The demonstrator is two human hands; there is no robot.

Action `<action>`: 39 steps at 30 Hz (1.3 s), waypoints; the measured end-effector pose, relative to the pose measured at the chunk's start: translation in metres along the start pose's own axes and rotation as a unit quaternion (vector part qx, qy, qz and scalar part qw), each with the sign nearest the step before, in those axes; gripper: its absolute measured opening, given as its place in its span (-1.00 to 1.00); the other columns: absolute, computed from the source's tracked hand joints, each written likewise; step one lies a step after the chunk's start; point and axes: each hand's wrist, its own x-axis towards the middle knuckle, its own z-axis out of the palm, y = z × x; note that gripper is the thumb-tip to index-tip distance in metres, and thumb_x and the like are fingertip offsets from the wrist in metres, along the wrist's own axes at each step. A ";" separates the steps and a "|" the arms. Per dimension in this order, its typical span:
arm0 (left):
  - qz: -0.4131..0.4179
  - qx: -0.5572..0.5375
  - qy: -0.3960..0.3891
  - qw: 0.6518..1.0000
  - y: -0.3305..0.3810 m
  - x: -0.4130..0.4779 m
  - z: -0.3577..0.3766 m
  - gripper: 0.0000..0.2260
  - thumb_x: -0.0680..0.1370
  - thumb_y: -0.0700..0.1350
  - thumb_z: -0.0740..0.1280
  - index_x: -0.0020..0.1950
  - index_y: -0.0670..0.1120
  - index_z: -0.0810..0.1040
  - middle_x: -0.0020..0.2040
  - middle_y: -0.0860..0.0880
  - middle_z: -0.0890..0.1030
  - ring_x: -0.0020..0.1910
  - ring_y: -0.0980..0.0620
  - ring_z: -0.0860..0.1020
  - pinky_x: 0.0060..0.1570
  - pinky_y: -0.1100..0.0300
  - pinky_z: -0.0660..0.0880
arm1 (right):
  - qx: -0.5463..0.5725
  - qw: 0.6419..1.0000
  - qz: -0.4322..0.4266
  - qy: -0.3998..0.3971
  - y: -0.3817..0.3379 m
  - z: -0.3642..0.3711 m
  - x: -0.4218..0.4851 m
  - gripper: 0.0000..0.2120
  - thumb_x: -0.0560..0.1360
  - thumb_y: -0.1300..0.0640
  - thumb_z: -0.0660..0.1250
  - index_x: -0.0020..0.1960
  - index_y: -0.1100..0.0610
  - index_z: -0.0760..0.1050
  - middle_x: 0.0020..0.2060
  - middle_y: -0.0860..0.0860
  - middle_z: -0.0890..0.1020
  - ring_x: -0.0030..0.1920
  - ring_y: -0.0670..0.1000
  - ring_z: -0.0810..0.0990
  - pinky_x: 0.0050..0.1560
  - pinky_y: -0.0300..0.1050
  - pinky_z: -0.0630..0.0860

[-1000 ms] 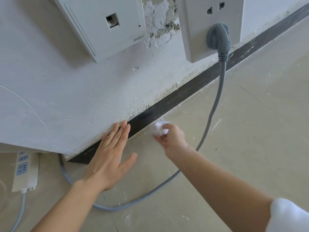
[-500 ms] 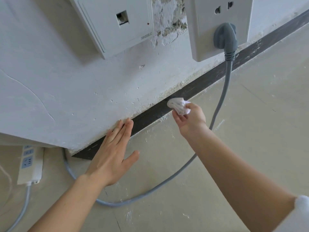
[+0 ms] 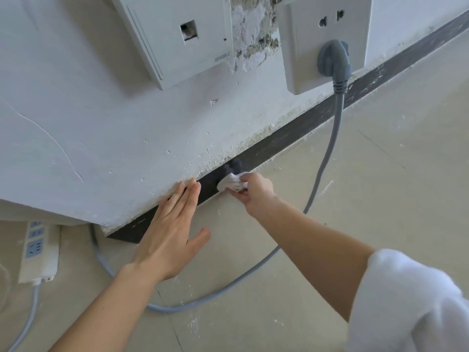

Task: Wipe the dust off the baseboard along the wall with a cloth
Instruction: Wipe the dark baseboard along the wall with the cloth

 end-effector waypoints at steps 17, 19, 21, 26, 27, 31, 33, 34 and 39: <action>0.188 0.141 0.051 0.971 0.027 0.035 -0.004 -0.32 0.34 -0.16 0.19 0.48 -0.24 0.28 0.49 -0.14 0.30 0.47 -0.05 0.23 0.40 0.04 0.16 | -0.544 0.829 -0.123 -0.028 -0.063 -0.061 -0.139 -0.86 0.49 0.19 0.30 0.02 0.19 0.53 -0.16 0.04 0.56 -0.17 0.02 0.53 -0.02 0.00 0.56; 0.190 0.157 0.048 0.968 0.038 0.048 -0.010 -0.35 0.36 -0.16 0.17 0.48 -0.23 0.30 0.49 -0.12 0.29 0.48 -0.04 0.25 0.47 0.07 0.15 | -0.560 0.820 -0.098 -0.064 -0.086 -0.071 -0.149 -0.87 0.49 0.24 0.30 0.03 0.22 0.54 -0.16 0.03 0.56 -0.15 0.00 0.55 -0.03 -0.07 0.57; 0.202 0.175 0.065 0.962 0.046 0.064 -0.009 -0.38 0.39 -0.14 0.05 0.46 -0.25 0.33 0.48 -0.15 0.30 0.47 -0.07 0.26 0.49 0.05 0.09 | -0.577 0.808 -0.051 -0.109 -0.108 -0.088 -0.152 -0.91 0.50 0.28 0.30 -0.02 0.20 0.55 -0.18 0.02 0.58 -0.14 0.00 0.59 -0.03 -0.09 0.59; 0.223 0.191 0.107 0.950 0.051 0.087 0.006 -0.40 0.41 -0.16 -0.02 0.45 -0.29 0.30 0.48 -0.20 0.30 0.54 -0.06 0.06 0.47 -0.02 -0.05 | -0.639 0.758 0.006 -0.133 -0.153 -0.134 -0.133 -0.91 0.50 0.25 0.30 -0.07 0.11 0.57 -0.16 0.01 0.63 -0.11 0.00 0.61 0.03 -0.02 0.58; 0.230 0.200 0.106 0.946 0.051 0.089 0.010 -0.39 0.43 -0.16 -0.04 0.47 -0.28 0.26 0.49 -0.20 0.27 0.55 -0.06 0.01 0.48 -0.03 -0.04 | -0.648 0.753 0.000 -0.114 -0.160 -0.139 -0.123 -0.90 0.50 0.24 0.30 -0.05 0.13 0.57 -0.15 0.02 0.62 -0.11 0.00 0.60 0.00 -0.04 0.58; 0.198 0.207 0.103 0.953 0.052 0.096 0.021 -0.40 0.46 -0.15 -0.05 0.51 -0.25 0.12 0.52 -0.19 0.21 0.51 -0.13 0.19 0.48 -0.02 0.00 | -0.622 0.779 -0.051 -0.054 -0.175 -0.145 -0.065 -0.90 0.51 0.23 0.25 -0.12 0.18 0.53 -0.20 0.04 0.56 -0.19 -0.01 0.54 -0.15 -0.13 0.56; 0.161 0.204 0.100 0.960 0.057 0.097 0.024 -0.38 0.45 -0.14 -0.03 0.52 -0.26 0.08 0.53 -0.20 0.18 0.49 -0.13 0.21 0.46 -0.03 0.05 | -0.592 0.803 -0.054 -0.049 -0.173 -0.141 -0.036 -0.90 0.50 0.24 0.25 -0.16 0.19 0.51 -0.22 0.05 0.54 -0.21 0.00 0.52 -0.20 -0.16 0.55; 0.137 0.203 0.096 0.965 0.060 0.096 0.025 -0.36 0.44 -0.14 -0.02 0.53 -0.27 0.06 0.53 -0.21 0.16 0.50 -0.13 0.19 0.44 -0.03 0.08 | -0.583 0.809 -0.050 -0.054 -0.170 -0.137 -0.023 -0.91 0.49 0.24 0.25 -0.14 0.20 0.52 -0.21 0.07 0.54 -0.20 0.02 0.53 -0.21 -0.16 0.56; 0.046 0.176 0.059 0.982 0.077 0.095 0.015 -0.26 0.38 -0.16 0.08 0.56 -0.23 0.00 0.56 -0.14 0.09 0.53 -0.05 0.09 0.45 0.04 0.08 | -0.434 0.893 -0.009 -0.115 -0.143 -0.112 0.018 -0.91 0.48 0.26 0.28 -0.06 0.28 0.50 -0.26 0.11 0.55 -0.27 0.05 0.55 -0.19 -0.11 0.60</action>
